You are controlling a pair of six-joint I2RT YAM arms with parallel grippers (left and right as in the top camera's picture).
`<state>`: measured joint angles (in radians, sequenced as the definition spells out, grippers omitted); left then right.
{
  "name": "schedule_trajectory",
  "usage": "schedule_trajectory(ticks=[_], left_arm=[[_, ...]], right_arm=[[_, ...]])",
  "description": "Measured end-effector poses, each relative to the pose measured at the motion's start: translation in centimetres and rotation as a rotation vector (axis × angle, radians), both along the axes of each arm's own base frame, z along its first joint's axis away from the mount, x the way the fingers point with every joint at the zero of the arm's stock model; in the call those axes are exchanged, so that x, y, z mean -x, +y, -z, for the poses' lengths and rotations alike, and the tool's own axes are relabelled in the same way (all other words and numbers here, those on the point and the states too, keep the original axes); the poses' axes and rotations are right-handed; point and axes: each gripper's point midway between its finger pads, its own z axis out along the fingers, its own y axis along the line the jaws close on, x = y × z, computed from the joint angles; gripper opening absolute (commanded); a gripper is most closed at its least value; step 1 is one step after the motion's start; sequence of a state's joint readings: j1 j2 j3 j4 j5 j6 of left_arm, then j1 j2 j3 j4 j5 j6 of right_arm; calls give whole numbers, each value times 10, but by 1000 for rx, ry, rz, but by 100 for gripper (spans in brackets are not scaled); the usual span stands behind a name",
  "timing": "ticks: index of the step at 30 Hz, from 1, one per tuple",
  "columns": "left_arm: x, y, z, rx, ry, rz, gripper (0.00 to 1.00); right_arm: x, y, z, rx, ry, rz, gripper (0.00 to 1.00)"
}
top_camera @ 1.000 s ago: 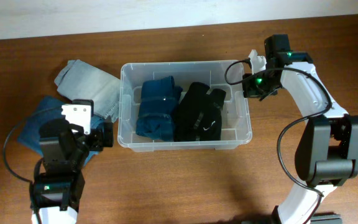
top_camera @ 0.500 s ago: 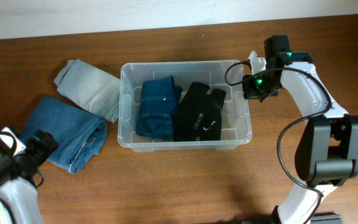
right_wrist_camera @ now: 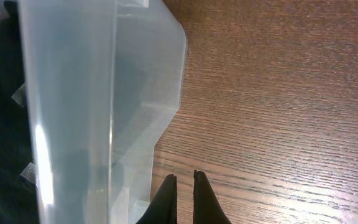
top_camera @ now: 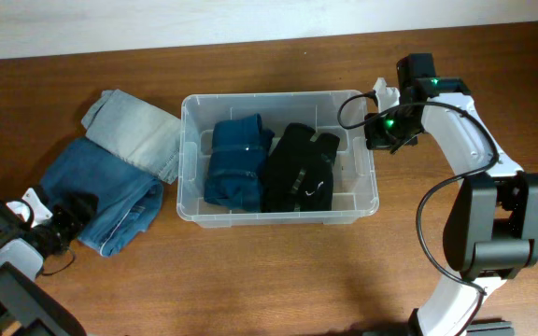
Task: Pack container
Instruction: 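Grasp the folded medium-blue jeans with the left gripper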
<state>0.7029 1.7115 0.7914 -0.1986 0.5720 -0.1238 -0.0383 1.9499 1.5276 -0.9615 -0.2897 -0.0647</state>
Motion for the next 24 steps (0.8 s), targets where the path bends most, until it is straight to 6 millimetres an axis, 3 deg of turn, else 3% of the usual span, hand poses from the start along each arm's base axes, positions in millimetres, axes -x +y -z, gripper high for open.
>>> schedule_trajectory(ticks=[2,7,12,15,19,24], left_arm=[[0,1,1,10,-5,0,23],[-3,-2,-2,33,-34,16,1],[-4,-4,-4,43,-44,21,1],[-6,-6,-16,41,-75,28,1],[-11,-13,-66,27,-183,27,1],[-14,-22,-161,-41,-385,3,1]], right_arm=[[0,0,0,0,-1,0,5],[0,0,0,0,0,0,5],[0,0,0,0,0,1,6],[0,0,0,0,2,0,6],[2,0,0,0,7,0,6],[2,0,0,0,8,0,6]])
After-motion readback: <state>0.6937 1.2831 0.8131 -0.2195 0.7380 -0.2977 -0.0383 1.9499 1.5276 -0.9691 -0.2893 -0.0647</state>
